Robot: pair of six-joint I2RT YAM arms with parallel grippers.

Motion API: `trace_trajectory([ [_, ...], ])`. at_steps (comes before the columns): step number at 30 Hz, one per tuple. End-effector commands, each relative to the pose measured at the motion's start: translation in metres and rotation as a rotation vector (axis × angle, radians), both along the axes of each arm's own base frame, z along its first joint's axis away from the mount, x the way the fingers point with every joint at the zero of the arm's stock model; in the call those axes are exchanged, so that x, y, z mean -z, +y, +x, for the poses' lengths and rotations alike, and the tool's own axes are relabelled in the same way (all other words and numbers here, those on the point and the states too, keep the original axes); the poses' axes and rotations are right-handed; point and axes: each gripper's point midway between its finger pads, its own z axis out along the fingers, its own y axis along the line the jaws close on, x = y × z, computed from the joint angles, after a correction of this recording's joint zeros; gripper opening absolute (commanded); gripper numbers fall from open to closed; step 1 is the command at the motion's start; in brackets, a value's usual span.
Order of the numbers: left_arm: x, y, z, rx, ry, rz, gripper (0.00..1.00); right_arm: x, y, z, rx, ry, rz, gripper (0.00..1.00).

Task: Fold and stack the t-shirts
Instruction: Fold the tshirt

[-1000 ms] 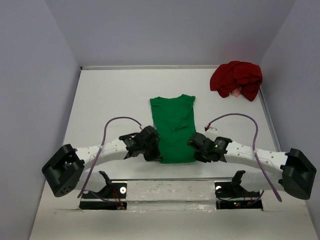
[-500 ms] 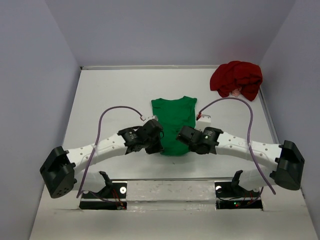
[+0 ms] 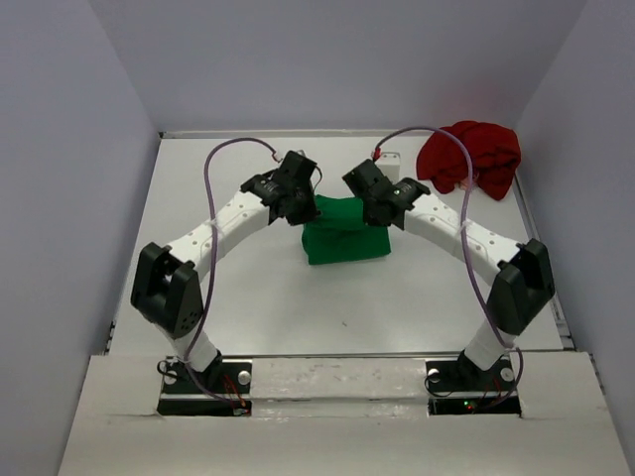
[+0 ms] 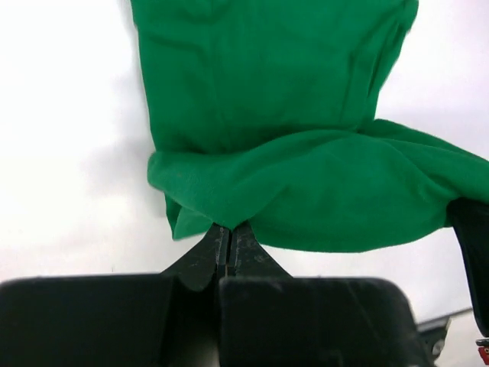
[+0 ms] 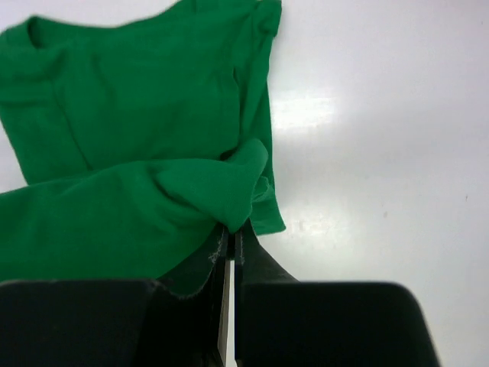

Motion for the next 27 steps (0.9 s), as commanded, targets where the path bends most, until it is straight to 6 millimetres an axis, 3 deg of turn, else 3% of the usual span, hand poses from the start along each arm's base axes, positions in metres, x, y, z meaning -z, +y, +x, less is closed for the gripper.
trace_trajectory([
  [1,-0.011,0.002,0.041,0.054,-0.027,0.037,0.00,-0.018,0.009,0.062,-0.104,-0.025,-0.020,0.00],
  [2,0.004,-0.002,0.047,0.087,0.017,0.050,0.00,-0.018,0.001,0.072,-0.092,-0.021,-0.026,0.00],
  [3,-0.008,-0.006,0.062,0.079,-0.008,0.041,0.00,-0.013,0.004,0.079,-0.141,0.005,-0.027,0.00],
  [4,0.004,-0.003,0.073,0.064,0.016,0.056,0.00,-0.022,0.010,0.093,-0.150,-0.013,-0.003,0.00],
  [5,-0.004,-0.007,0.085,0.074,-0.017,0.041,0.00,0.000,0.003,0.103,-0.132,0.037,-0.028,0.00],
  [10,0.019,-0.014,0.121,0.099,0.038,0.044,0.00,0.022,0.003,0.136,-0.159,0.080,-0.021,0.00],
  [11,0.022,-0.015,0.123,0.102,0.042,0.043,0.00,0.035,0.003,0.140,-0.164,0.107,-0.018,0.00],
  [13,0.033,-0.017,0.127,0.106,0.060,0.045,0.00,0.042,0.011,0.146,-0.192,0.116,-0.006,0.00],
  [21,0.021,-0.017,0.138,0.107,0.012,0.049,0.00,0.069,0.016,0.185,-0.259,0.119,0.005,0.00],
  [27,0.038,-0.003,0.128,0.094,0.034,0.086,0.00,0.082,0.007,0.208,-0.275,0.121,0.031,0.14],
])
